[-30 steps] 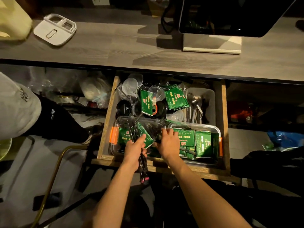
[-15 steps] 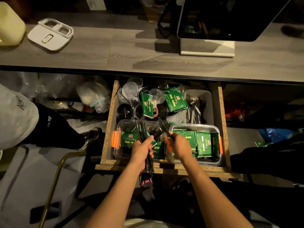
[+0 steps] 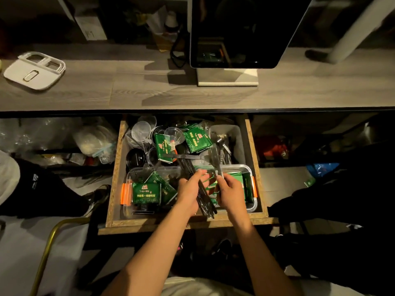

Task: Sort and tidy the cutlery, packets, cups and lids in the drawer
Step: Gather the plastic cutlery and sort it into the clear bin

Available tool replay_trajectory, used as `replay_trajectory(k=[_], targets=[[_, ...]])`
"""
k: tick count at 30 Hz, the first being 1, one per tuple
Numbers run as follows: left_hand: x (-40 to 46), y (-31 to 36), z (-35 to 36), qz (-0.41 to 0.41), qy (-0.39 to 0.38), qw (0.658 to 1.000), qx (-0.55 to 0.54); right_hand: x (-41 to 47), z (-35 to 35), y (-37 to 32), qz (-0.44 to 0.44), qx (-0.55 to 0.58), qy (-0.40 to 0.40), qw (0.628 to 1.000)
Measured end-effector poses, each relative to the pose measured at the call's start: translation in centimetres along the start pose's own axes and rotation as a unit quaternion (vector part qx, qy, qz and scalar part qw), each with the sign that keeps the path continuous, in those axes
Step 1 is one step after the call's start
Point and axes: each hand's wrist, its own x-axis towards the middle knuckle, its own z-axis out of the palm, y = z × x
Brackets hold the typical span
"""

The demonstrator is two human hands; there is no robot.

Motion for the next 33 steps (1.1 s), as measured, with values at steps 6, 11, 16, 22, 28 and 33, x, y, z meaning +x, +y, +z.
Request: replay_trajectory(k=[6,11,16,22,28,33], targets=[[-0.8,-1.0,2.4,-0.002,-0.048,0.997,-0.065,-0.5,-3.2,-0.1,-0.007,-0.010,0.017,1.000],[-0.7,-1.0,3.0,0.006,-0.049,0.986,-0.159,0.0,-6.7,0.6,0.030,0.032,0.043,0.998],[-0.8,0.4,1.8,-0.014,-0.057,0.986,-0.159,1.0,-12.0,-1.2,0.009,0.020,0.037,0.999],[-2.2,2.8,2.1,0.008,-0.121,0.993,-0.013,2.2,-15.5,-3.1,-0.014,-0.070,-0.073,0.995],[-3.6,2.9,3.6,0.046,-0.166,0.968,0.182,2.9,-16.3,-4.1,-0.052,-0.077,-0.049,0.994],[-4.4,2.1,5.2,0.014,-0.262,0.945,0.196,2.9,-16.0,-4.6,-0.071,-0.066,-0.045,0.994]])
